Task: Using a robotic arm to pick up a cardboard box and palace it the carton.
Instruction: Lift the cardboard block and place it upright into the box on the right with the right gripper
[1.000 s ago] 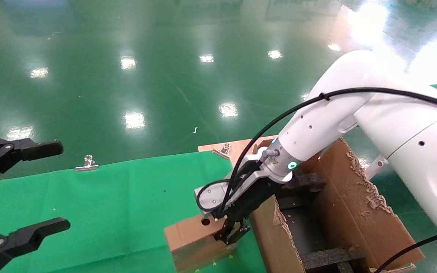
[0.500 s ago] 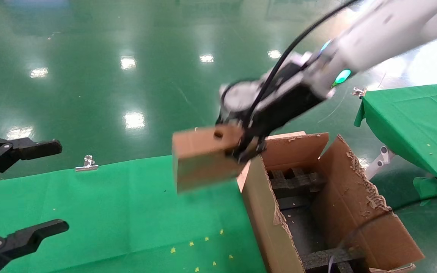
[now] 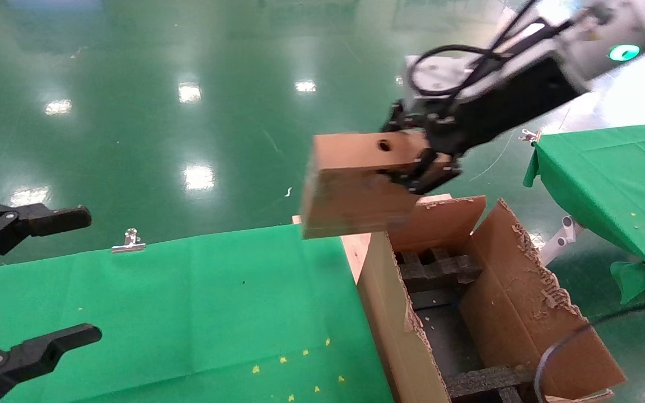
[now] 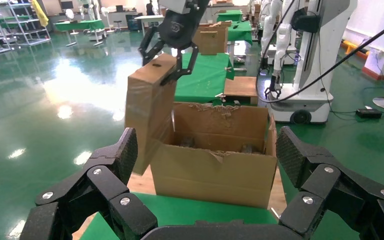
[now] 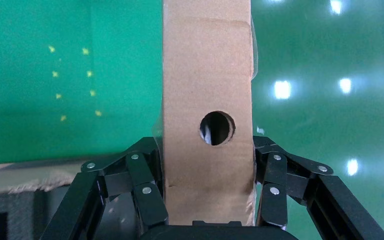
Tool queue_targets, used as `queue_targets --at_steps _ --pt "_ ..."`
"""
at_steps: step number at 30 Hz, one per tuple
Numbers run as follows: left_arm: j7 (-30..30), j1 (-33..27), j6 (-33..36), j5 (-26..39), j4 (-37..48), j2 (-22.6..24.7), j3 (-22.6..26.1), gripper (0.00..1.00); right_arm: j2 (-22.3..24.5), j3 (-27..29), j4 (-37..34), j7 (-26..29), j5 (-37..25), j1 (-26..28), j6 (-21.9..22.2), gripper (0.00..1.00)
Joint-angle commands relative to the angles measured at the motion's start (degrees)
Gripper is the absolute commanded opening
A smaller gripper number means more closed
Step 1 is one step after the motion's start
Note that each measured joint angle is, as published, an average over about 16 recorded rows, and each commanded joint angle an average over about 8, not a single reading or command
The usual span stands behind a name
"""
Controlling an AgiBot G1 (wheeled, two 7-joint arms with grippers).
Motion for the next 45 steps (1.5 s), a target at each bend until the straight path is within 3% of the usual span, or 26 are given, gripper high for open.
queue_targets --at_steps 1,12,22,40,45 --pt "0.0 0.0 0.0 0.0 0.0 0.0 0.0 1.0 1.41 -1.57 -0.41 0.12 1.03 0.81 0.05 0.0" --pt "0.0 0.0 0.0 0.0 0.0 0.0 0.0 1.0 13.08 -11.0 0.6 2.83 -0.95 5.45 0.4 0.0" --pt "0.0 0.0 0.0 0.0 0.0 0.0 0.0 1.0 21.19 -15.21 4.82 7.4 0.42 3.35 2.2 0.0" --pt "0.01 0.02 -0.02 -0.02 0.02 -0.01 0.0 1.0 22.58 -15.47 6.94 9.48 2.45 1.56 3.55 0.0" --pt "0.01 0.02 -0.02 -0.03 0.02 -0.01 0.0 1.0 22.73 -16.09 7.63 13.05 2.04 0.18 5.52 0.0"
